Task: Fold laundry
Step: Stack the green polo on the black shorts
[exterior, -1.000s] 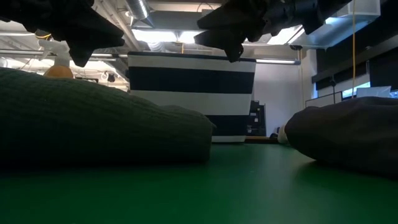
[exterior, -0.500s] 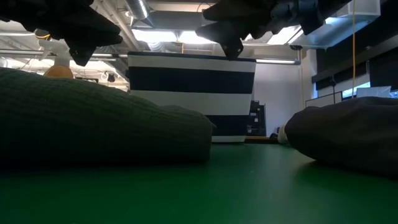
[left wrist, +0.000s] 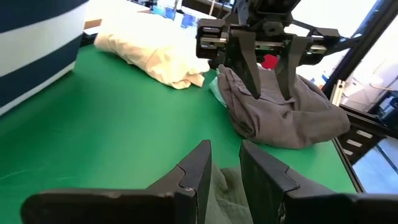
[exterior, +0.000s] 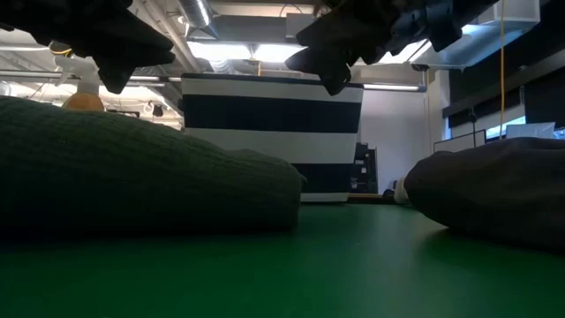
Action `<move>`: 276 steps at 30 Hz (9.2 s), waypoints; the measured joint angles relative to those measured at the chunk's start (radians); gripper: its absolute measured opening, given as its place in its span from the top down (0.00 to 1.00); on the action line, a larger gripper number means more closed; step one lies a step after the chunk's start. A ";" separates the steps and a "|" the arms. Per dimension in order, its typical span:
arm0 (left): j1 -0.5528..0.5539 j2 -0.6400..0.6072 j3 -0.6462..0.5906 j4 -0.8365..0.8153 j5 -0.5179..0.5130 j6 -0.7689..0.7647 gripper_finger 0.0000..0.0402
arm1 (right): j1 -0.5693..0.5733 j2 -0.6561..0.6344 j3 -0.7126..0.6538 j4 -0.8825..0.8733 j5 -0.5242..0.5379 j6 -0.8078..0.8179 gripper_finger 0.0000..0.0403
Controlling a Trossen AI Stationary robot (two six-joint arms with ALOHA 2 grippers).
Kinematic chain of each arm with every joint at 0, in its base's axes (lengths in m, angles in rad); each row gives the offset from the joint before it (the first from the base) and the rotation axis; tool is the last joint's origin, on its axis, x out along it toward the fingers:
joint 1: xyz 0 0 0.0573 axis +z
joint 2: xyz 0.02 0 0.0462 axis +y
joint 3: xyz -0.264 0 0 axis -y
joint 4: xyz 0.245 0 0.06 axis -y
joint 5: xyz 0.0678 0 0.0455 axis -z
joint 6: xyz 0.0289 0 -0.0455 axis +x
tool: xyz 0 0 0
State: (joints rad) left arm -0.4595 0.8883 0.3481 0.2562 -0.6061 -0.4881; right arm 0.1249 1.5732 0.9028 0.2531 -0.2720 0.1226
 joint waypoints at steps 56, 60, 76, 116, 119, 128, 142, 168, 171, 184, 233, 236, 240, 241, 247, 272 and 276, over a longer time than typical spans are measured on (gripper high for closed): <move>0.002 0.000 0.001 -0.091 -0.063 0.001 0.80 | -0.001 0.008 0.000 0.109 0.208 -0.105 0.59; 0.002 0.000 0.001 -0.090 -0.061 0.001 0.80 | -0.001 0.008 0.000 0.106 0.208 -0.105 0.59; 0.003 0.000 0.001 -0.090 -0.091 0.002 0.80 | 0.000 0.008 0.000 0.091 0.147 -0.269 0.59; 0.000 0.005 0.011 -0.085 0.113 -0.102 0.59 | 0.228 0.192 0.068 0.181 0.183 -0.334 0.18; 0.000 0.009 0.012 -0.107 0.134 -0.141 0.59 | 0.231 0.237 0.108 0.165 0.184 -0.337 0.18; -0.013 0.009 0.012 -0.236 0.162 -0.214 0.59 | 0.229 0.340 0.190 0.080 0.230 -0.336 0.18; -0.012 0.009 0.012 -0.543 0.232 -0.424 0.59 | 0.228 0.347 0.197 0.005 0.378 -0.336 0.18; -0.047 0.018 0.358 -0.858 0.284 -0.328 0.59 | 0.180 0.345 0.196 -0.088 0.621 -0.303 0.18; -0.077 0.059 0.359 -0.809 0.260 -0.286 0.59 | 0.180 0.345 0.196 -0.072 0.620 -0.303 0.18; -0.185 0.394 0.357 -0.675 0.264 -0.344 0.59 | 0.182 0.344 0.196 -0.069 0.620 -0.301 0.18; -0.226 0.420 0.440 -1.032 0.067 -0.491 0.59 | 0.176 0.363 0.164 0.039 0.312 -0.120 0.18; -0.251 0.420 0.419 -1.015 0.070 -0.549 0.59 | 0.175 0.371 0.164 0.007 0.359 -0.127 0.18; -0.269 0.420 0.418 -1.015 0.066 -0.578 0.59 | 0.169 0.379 0.164 -0.043 0.421 -0.155 0.18; -0.268 0.420 0.418 -1.015 0.066 -0.579 0.59 | 0.167 0.379 0.164 -0.052 0.426 -0.157 0.18; -0.268 0.420 0.420 -1.017 0.040 -0.579 0.59 | 0.153 0.378 0.164 -0.100 0.498 -0.157 0.18; -0.270 0.233 0.336 -1.028 -0.129 -0.451 0.59 | 0.156 0.260 0.165 -0.112 0.488 -0.159 0.18; -0.260 0.161 0.242 -0.931 -0.133 -0.452 0.59 | 0.157 0.260 0.165 -0.087 0.398 -0.158 0.18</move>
State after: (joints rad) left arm -0.7197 1.0496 0.5896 -0.6748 -0.7387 -0.9400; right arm 0.2817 1.8332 1.0676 0.1660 0.1261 -0.0349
